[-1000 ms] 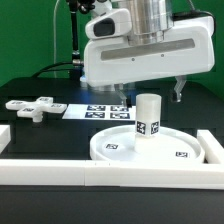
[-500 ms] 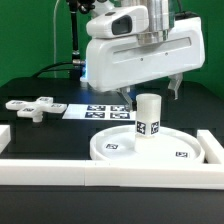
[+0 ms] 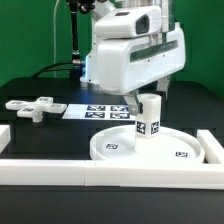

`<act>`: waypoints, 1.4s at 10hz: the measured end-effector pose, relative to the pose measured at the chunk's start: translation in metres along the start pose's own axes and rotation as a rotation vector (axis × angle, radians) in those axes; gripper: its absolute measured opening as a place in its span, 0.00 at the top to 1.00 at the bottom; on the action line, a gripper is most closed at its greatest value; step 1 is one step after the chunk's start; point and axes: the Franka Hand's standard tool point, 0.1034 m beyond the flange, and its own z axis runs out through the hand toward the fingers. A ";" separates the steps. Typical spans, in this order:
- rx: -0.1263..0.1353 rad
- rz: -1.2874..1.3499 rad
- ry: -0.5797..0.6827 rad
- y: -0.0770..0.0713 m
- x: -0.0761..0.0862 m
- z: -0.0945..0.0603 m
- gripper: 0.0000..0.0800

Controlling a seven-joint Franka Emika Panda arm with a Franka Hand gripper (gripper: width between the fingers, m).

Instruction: Assemble round table

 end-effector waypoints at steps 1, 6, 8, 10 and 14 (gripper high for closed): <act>-0.013 -0.063 -0.003 0.001 0.001 0.000 0.19; -0.033 -0.426 -0.078 -0.001 -0.001 0.005 0.19; -0.032 -0.550 -0.096 0.000 -0.003 0.006 0.19; -0.031 -0.667 -0.117 0.000 -0.005 0.008 0.19; -0.014 -0.701 -0.131 -0.003 -0.008 0.010 0.49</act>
Offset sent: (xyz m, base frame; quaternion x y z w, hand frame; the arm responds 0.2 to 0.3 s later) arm 0.0002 0.0065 -0.0026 -0.0223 -0.0259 -0.2378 0.9707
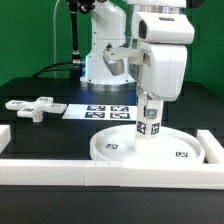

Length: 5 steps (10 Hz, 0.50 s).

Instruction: Assemble round table

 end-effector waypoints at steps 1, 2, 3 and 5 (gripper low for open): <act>0.001 0.001 0.000 0.000 -0.001 0.000 0.49; 0.002 0.003 0.000 -0.001 -0.001 0.000 0.49; 0.003 0.012 0.000 -0.001 -0.002 0.000 0.49; 0.007 0.044 -0.001 -0.001 -0.003 0.001 0.50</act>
Offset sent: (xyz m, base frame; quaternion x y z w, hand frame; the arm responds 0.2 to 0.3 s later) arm 0.0000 0.0000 0.0000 0.0000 0.0000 0.0650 0.9979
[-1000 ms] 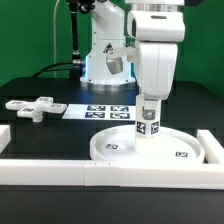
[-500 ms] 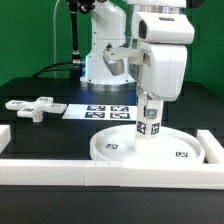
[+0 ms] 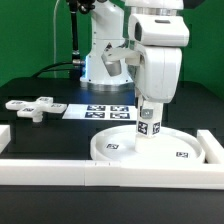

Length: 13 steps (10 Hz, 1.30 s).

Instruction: Assemble round table

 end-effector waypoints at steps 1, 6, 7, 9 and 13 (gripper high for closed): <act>0.005 0.059 -0.003 0.000 -0.004 0.000 0.50; 0.025 0.307 -0.011 -0.004 -0.011 0.002 0.99; 0.025 0.307 -0.011 -0.004 -0.011 0.002 1.00; 0.025 0.282 -0.011 -0.004 -0.012 0.002 1.00; 0.017 0.125 -0.010 -0.001 -0.016 0.000 0.84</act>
Offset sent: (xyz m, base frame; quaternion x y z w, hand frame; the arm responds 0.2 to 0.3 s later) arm -0.0085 0.0004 -0.0033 0.0290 0.0120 0.2571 0.9659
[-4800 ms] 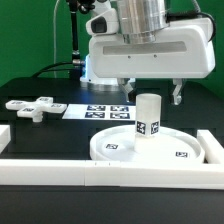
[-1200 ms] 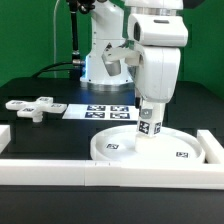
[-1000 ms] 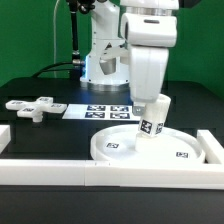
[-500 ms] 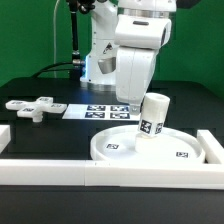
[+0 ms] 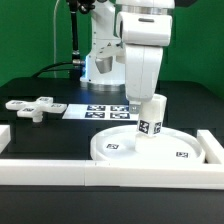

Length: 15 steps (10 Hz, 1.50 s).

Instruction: Assemble round table

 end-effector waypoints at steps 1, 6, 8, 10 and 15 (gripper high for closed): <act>0.001 0.000 0.000 0.000 0.000 0.000 0.66; -0.009 -0.360 -0.022 0.005 0.008 -0.005 0.22; -0.009 -0.366 -0.024 0.003 0.019 -0.005 0.19; -0.005 -0.373 -0.017 0.000 0.029 -0.003 0.19; -0.001 -0.360 -0.014 -0.001 0.025 -0.001 0.47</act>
Offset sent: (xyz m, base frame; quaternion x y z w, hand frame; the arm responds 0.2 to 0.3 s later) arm 0.0120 0.0193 0.0082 0.0074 0.0027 -0.1908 0.9816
